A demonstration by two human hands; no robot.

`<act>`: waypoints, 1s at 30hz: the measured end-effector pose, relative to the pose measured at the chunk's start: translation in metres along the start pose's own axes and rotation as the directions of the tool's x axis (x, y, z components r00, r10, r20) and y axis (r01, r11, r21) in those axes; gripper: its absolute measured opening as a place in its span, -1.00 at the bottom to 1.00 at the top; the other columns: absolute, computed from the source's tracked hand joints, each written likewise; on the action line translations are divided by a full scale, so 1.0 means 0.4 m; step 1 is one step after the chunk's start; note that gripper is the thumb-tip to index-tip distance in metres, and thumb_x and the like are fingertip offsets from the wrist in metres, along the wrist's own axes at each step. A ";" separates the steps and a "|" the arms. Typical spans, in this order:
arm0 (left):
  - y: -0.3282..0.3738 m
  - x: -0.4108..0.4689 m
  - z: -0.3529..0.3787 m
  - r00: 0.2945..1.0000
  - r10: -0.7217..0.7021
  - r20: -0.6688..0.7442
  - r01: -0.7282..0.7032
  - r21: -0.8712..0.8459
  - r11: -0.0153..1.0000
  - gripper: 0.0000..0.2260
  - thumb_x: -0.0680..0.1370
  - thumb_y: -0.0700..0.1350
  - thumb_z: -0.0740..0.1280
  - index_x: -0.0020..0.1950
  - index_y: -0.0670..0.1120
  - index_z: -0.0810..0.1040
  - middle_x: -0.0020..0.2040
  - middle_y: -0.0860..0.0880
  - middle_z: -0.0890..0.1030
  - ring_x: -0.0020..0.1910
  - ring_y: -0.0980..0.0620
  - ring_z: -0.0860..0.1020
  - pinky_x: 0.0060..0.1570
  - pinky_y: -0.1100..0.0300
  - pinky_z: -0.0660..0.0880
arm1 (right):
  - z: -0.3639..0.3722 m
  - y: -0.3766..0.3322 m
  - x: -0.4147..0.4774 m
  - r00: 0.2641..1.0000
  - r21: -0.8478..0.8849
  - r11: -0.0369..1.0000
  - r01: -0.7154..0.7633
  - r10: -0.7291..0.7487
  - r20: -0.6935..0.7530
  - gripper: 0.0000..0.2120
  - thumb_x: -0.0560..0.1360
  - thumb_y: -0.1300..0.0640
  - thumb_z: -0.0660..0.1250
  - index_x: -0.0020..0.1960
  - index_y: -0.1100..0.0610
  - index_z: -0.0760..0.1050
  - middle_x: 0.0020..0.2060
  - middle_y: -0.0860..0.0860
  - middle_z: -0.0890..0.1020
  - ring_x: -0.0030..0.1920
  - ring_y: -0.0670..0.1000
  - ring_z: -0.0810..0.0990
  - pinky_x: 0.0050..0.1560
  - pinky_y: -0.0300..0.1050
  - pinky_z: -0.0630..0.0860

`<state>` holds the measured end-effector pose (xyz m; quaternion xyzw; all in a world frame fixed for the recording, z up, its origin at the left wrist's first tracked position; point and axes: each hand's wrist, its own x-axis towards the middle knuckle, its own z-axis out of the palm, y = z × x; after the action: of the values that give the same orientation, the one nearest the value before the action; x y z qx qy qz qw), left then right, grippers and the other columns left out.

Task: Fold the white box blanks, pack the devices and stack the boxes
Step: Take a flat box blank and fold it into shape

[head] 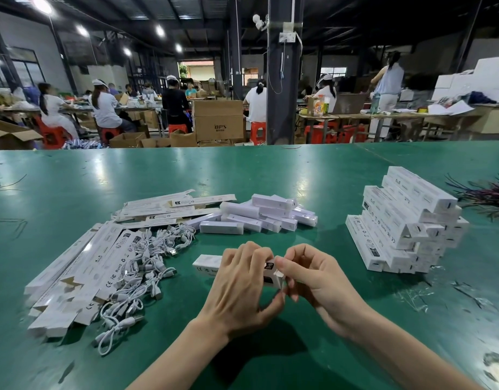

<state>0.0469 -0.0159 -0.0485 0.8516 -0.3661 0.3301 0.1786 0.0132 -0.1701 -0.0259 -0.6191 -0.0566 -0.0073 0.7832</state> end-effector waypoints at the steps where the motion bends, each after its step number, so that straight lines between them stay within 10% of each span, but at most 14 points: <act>1: 0.001 0.000 0.001 1.000 -0.008 -0.006 0.008 -0.006 1.000 -0.66 0.45 0.11 0.23 0.07 -0.08 0.28 -0.14 -0.07 0.48 -0.20 -0.04 0.48 -0.18 0.04 0.47 | 0.002 0.000 -0.002 0.999 -0.036 0.999 0.039 -0.040 -0.007 -0.70 0.25 0.07 0.51 -0.21 0.21 0.45 -0.43 0.04 0.46 -0.48 -0.02 0.42 -0.48 -0.21 0.38; 30: -0.015 -0.008 0.012 0.997 0.037 0.061 -0.037 0.003 0.999 -0.63 0.41 0.10 0.30 0.08 -0.10 0.40 -0.10 -0.07 0.51 -0.17 -0.04 0.49 -0.10 0.09 0.34 | -0.003 0.002 0.000 0.995 -0.143 0.985 -0.097 0.090 -0.050 -0.83 0.49 0.48 0.19 -0.05 0.32 0.51 -0.38 0.01 0.59 -0.43 -0.05 0.48 -0.38 -0.23 0.45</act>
<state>0.0517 -0.0128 -0.0547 0.8547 -0.3865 0.3078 0.1594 0.0132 -0.1711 -0.0269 -0.6763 -0.0098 0.0118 0.7364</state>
